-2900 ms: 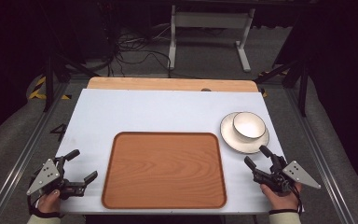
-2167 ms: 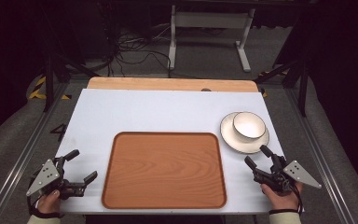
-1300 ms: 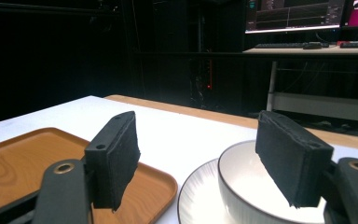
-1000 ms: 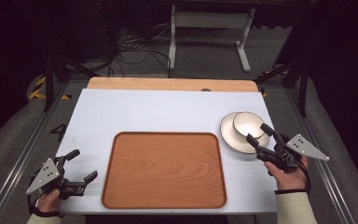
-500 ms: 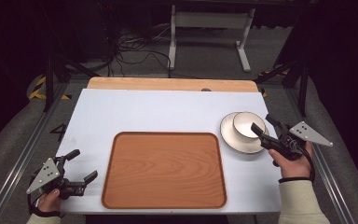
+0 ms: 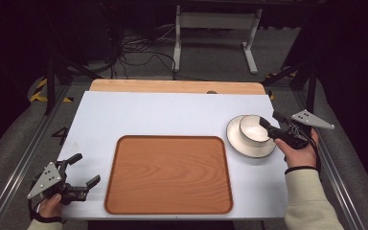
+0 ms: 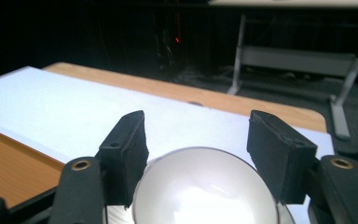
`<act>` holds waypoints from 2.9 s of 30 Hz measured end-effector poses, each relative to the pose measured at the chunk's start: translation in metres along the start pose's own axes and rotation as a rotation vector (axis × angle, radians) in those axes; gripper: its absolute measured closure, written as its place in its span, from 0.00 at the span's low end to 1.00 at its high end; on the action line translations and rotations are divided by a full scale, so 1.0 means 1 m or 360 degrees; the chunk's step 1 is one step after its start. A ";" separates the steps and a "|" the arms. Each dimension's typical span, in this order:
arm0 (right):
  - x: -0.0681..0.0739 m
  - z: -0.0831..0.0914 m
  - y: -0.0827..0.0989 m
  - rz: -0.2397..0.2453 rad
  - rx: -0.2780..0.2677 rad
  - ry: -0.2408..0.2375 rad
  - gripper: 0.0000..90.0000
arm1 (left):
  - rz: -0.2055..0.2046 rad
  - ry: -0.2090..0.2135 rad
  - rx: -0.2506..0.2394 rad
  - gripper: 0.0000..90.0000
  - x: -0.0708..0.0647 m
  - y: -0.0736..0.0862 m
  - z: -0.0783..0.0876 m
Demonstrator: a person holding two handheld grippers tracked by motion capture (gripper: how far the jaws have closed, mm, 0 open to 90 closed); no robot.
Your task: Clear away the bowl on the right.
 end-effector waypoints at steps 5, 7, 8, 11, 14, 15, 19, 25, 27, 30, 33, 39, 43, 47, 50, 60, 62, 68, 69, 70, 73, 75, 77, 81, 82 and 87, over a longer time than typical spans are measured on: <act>-0.009 -0.005 0.004 -0.0025 0.0049 0.0043 0.43 | 0.0000 0.0000 0.0000 0.00 0.000 0.000 0.000; -0.013 -0.007 0.006 -0.0031 0.0077 0.0066 0.43 | 0.0001 -0.0002 -0.0003 0.00 0.000 0.000 0.000; -0.015 -0.009 0.009 -0.0043 0.0098 0.0082 0.44 | 0.0001 -0.0001 -0.0003 0.00 0.000 0.000 0.000; -0.022 -0.011 0.014 -0.0054 0.0152 0.0116 0.46 | 0.0002 -0.0003 -0.0007 0.00 0.000 0.000 0.000; -0.030 -0.012 0.019 -0.0107 0.0219 0.0141 0.48 | 0.0001 -0.0001 -0.0003 0.00 0.000 0.000 0.000; -0.032 -0.013 0.020 -0.0123 0.0251 0.0146 0.48 | 0.0000 -0.0001 -0.0003 0.00 0.000 0.000 0.000; -0.038 -0.017 0.030 -0.0176 0.0398 0.0169 0.50 | 0.0001 -0.0002 -0.0007 0.00 0.000 0.000 0.000; -0.043 -0.023 0.040 -0.0220 0.0504 0.0228 0.52 | -0.0001 0.0001 0.0004 0.00 0.000 0.000 0.000; -0.046 -0.026 0.044 -0.0239 0.0540 0.0248 0.53 | -0.0001 0.0001 0.0003 0.00 0.000 0.000 0.000; -0.047 -0.028 0.047 -0.0267 0.0571 0.0261 0.55 | -0.0002 0.0001 0.0003 0.00 0.000 0.000 0.000; -0.048 -0.031 0.053 -0.0292 0.0625 0.0269 0.57 | -0.0002 0.0000 0.0003 0.00 0.000 0.000 0.000; -0.048 -0.036 0.060 -0.0329 0.0693 0.0279 0.62 | -0.0002 0.0000 0.0004 0.00 0.000 0.000 0.000; -0.046 -0.038 0.063 -0.0351 0.0736 0.0284 0.66 | 0.0003 -0.0004 -0.0002 0.00 0.000 0.000 0.000; -0.048 -0.040 0.067 -0.0373 0.0780 0.0314 0.70 | 0.0000 -0.0002 0.0004 0.00 0.000 0.000 0.000; -0.048 -0.040 0.070 -0.0392 0.0801 0.0320 0.74 | 0.0001 -0.0002 0.0004 0.00 0.000 0.000 0.000; -0.045 -0.042 0.070 -0.0434 0.0813 0.0357 0.87 | 0.0003 -0.0006 0.0001 0.00 0.000 0.000 0.000; -0.045 -0.041 0.069 -0.0444 0.0814 0.0382 0.89 | 0.0003 -0.0006 0.0000 0.00 0.000 0.000 0.000; -0.045 -0.040 0.069 -0.0497 0.0812 0.0428 0.91 | 0.0004 -0.0006 0.0003 0.00 0.000 0.000 0.000; -0.045 -0.040 0.069 -0.0510 0.0807 0.0432 0.91 | 0.0004 -0.0006 0.0003 0.00 0.000 0.000 0.000; -0.045 -0.039 0.069 -0.0528 0.0800 0.0430 0.92 | 0.0004 -0.0006 0.0002 0.00 0.000 0.000 0.000; -0.044 -0.039 0.067 -0.0541 0.0786 0.0434 0.92 | 0.0002 -0.0006 0.0003 0.00 0.000 0.000 0.000; -0.043 -0.038 0.064 -0.0547 0.0769 0.0439 0.91 | 0.0001 -0.0004 0.0007 0.00 0.000 0.000 0.000; -0.042 -0.037 0.061 -0.0566 0.0755 0.0437 0.91 | 0.0003 -0.0007 0.0002 0.00 0.000 0.000 0.000; -0.041 -0.036 0.056 -0.0582 0.0742 0.0435 0.90 | 0.0003 -0.0007 0.0002 0.00 0.000 0.000 0.000; -0.040 -0.035 0.054 -0.0584 0.0743 0.0437 0.90 | 0.0003 -0.0007 0.0002 0.00 0.000 0.000 0.000; -0.040 -0.032 0.049 -0.0598 0.0732 0.0430 0.90 | 0.0001 -0.0006 0.0007 0.00 0.000 0.000 0.000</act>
Point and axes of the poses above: each handheld gripper's, and its own axes: z roughly backward along the jaws, y roughly out of its underside, x roughly to its left, the point moved 7 cm from there along -z, roughly forward along the jaws, and after that the axes turned 2 degrees about -y, right-handed, at the moved point
